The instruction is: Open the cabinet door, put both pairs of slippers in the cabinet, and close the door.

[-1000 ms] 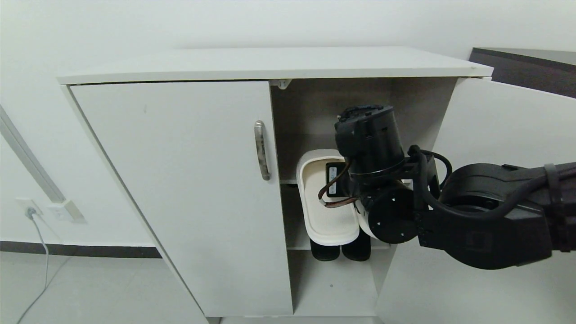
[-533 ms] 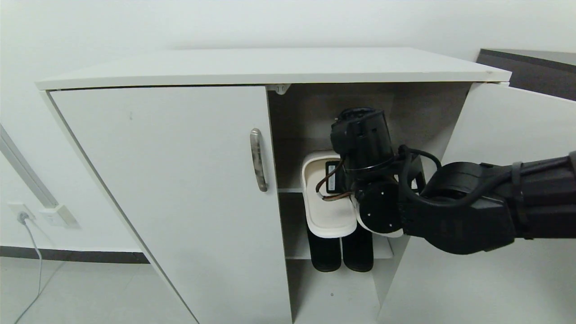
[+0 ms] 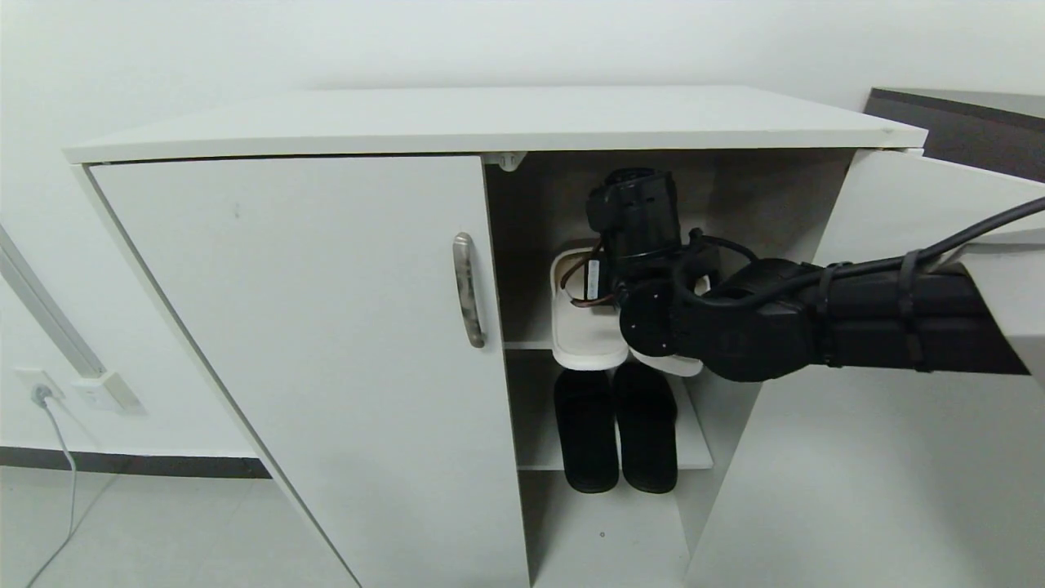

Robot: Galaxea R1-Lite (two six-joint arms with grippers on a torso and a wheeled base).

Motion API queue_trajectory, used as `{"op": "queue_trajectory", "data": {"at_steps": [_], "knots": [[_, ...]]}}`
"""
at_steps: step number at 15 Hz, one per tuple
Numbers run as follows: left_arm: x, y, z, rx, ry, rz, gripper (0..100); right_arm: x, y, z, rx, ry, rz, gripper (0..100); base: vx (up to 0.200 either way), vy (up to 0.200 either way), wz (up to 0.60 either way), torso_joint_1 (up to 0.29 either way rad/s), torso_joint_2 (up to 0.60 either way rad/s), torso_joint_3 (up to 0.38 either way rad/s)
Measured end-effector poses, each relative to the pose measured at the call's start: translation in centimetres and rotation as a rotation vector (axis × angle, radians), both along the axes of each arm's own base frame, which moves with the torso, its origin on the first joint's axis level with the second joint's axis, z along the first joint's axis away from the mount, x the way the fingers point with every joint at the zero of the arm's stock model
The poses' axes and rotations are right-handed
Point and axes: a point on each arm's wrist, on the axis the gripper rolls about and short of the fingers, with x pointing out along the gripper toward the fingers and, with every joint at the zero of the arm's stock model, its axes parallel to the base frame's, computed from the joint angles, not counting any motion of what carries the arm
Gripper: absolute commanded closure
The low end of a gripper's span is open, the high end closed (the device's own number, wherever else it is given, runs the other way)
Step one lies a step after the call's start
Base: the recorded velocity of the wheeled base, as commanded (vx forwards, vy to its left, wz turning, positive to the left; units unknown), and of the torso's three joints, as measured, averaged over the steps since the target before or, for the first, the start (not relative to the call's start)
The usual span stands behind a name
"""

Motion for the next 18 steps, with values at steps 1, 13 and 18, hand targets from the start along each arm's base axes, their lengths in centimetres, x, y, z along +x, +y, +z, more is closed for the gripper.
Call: {"op": "queue_trajectory", "data": {"at_steps": [1,13,18], "knots": [[0.0,0.0,0.0,0.0,0.0,0.001,100,0.5,0.2,0.0,-0.001,-0.002,0.001,100,0.0,0.0,0.0,0.0,0.0,0.0],[0.0,0.0,0.0,0.0,0.0,0.0,100,3.1,0.5,-0.8,-0.023,0.025,-0.009,0,0.0,0.0,0.0,0.0,0.0,0.0],[0.0,0.0,0.0,-0.001,0.0,0.0,100,3.0,0.4,-1.3,-0.05,0.056,-0.01,0,0.0,0.0,0.0,0.0,0.0,0.0]]}}
